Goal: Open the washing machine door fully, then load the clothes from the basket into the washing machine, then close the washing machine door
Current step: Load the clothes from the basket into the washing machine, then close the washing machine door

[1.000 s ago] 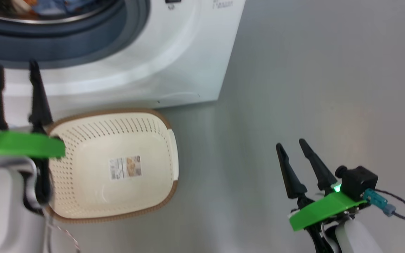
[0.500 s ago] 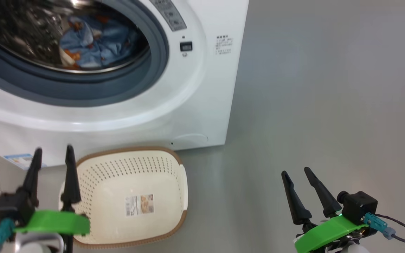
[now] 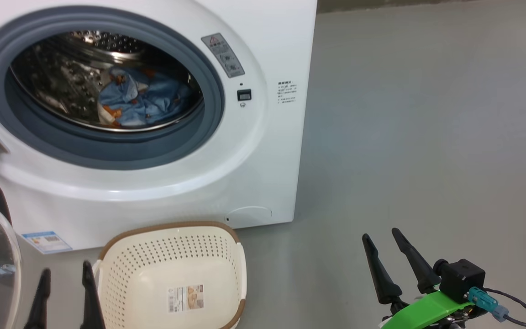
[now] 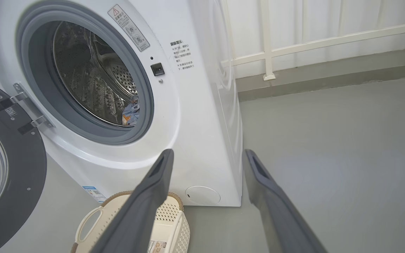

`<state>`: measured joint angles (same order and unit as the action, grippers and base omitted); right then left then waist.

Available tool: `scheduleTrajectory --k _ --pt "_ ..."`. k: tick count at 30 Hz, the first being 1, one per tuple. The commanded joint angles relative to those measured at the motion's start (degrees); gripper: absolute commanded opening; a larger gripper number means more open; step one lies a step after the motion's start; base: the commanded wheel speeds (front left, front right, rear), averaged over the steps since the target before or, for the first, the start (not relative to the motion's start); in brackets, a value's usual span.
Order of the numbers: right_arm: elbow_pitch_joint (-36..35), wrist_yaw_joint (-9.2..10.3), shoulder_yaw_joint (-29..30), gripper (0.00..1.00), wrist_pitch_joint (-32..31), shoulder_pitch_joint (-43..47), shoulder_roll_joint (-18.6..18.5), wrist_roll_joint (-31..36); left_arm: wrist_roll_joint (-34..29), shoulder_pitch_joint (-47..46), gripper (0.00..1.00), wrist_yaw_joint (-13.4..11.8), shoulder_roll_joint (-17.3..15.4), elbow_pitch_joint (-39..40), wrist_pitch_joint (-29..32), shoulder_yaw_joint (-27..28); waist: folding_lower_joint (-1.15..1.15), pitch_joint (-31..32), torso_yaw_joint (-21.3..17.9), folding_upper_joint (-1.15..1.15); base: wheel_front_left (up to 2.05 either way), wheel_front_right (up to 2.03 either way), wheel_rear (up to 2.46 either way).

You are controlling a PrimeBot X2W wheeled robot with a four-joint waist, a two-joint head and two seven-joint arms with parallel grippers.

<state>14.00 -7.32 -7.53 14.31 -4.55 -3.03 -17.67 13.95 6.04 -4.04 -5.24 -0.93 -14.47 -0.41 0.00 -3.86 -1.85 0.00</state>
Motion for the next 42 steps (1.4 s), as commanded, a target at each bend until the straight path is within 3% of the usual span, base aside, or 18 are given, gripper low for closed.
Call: scheduleTrajectory --k 1,20,42 --pt "-1.5 -0.17 -1.6 1.00 0.7 -0.2 0.2 0.7 -0.5 -0.3 1.00 -0.4 0.0 1.9 -0.5 2.2 0.00 1.1 -0.4 0.00 0.00 0.00 0.00" --pt "-2.4 -0.17 -1.6 1.00 0.7 1.7 0.1 2.7 -1.5 4.6 1.00 0.7 2.3 2.1 -0.5 3.3 0.00 3.6 -0.9 0.00 0.00 0.00 0.00" --pt "-2.5 -0.17 -0.8 1.00 0.7 2.0 0.1 3.1 -1.6 4.1 1.00 -0.7 2.4 2.1 -0.5 2.2 0.00 3.6 -0.8 0.00 0.00 0.00 0.00"
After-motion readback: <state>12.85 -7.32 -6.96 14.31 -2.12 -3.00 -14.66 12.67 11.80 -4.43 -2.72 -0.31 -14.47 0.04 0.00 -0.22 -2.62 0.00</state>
